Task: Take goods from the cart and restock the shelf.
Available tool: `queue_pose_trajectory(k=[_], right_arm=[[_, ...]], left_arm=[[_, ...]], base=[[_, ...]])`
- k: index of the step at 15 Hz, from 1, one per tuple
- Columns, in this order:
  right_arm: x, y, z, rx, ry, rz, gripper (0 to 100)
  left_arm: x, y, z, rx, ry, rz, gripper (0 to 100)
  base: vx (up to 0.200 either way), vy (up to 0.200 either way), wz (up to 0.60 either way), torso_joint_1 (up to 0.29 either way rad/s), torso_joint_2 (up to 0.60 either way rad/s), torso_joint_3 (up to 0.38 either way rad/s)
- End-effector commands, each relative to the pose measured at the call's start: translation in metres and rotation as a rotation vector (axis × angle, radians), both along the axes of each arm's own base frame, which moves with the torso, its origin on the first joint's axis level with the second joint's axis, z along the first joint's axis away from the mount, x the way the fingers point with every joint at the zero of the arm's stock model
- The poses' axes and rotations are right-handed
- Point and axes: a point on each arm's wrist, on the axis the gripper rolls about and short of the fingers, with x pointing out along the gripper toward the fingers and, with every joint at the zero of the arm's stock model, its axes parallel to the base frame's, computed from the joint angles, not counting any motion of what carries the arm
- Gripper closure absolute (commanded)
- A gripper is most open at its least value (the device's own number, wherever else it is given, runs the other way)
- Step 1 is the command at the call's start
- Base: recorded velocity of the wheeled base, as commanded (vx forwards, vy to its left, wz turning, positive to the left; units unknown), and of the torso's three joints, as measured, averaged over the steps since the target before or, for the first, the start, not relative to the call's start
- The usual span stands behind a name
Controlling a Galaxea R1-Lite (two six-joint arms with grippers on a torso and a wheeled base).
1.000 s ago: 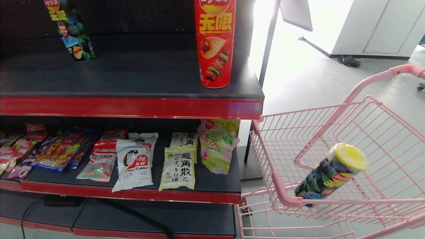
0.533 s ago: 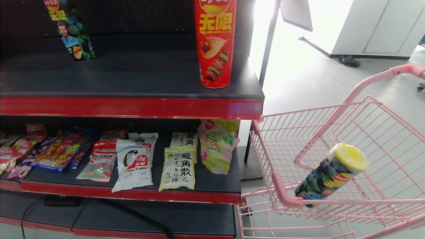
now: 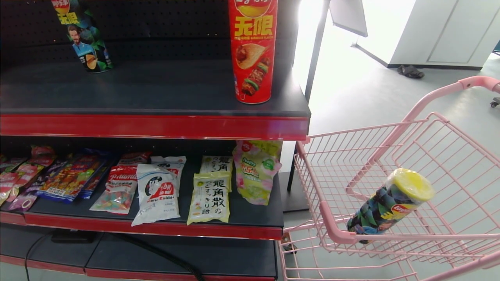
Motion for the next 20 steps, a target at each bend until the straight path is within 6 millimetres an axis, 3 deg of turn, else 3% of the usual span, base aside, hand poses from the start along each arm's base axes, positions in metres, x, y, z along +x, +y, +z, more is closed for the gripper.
queue_pose_trajectory(k=[1,2,4,5,6,7,9,12,15,20], right_arm=[[0.099,0.013,0.073,0.000,0.221,0.161,0],[0.125,0.016,0.065,0.022,0.250,0.157,0],[0.146,0.020,0.051,0.036,0.277,0.187,0],[0.147,0.020,0.047,0.042,0.302,0.199,0],[0.144,0.021,0.021,0.054,0.394,0.204,0],[0.145,0.019,0.011,0.070,0.429,0.189,0],[0.155,0.010,0.008,0.092,0.390,0.118,0],[0.160,0.011,-0.020,0.097,0.474,0.129,0],[0.174,0.013,-0.023,0.097,0.472,0.166,0],[0.172,0.016,-0.026,0.091,0.482,0.193,0]], left_arm=[[0.000,0.000,0.000,0.000,0.001,0.000,0],[0.000,0.000,0.000,0.000,0.001,0.000,0],[0.000,0.000,0.000,0.000,0.001,0.000,0],[0.000,0.000,0.000,0.000,0.001,0.000,0],[0.000,0.000,0.000,0.000,0.001,0.000,0],[0.000,0.000,0.000,0.000,0.001,0.000,0],[0.000,0.000,0.000,0.000,0.001,0.000,0],[0.000,0.000,0.000,0.000,0.001,0.000,0],[0.000,0.000,0.000,0.000,0.001,0.000,0],[0.000,0.000,0.000,0.000,0.001,0.000,0]], base=[[0.000,0.000,0.00,0.000,0.00,0.000],[0.000,0.000,0.00,0.000,0.00,0.000],[0.000,0.000,0.00,0.000,0.00,0.000],[0.000,0.000,0.00,0.000,0.00,0.000],[0.000,0.000,0.00,0.000,0.00,0.000],[0.000,0.000,0.00,0.000,0.00,0.000],[0.000,0.000,0.00,0.000,0.00,0.000],[0.000,0.000,0.00,0.000,0.00,0.000],[0.000,0.000,0.00,0.000,0.00,0.000],[0.000,0.000,0.00,0.000,0.00,0.000]])
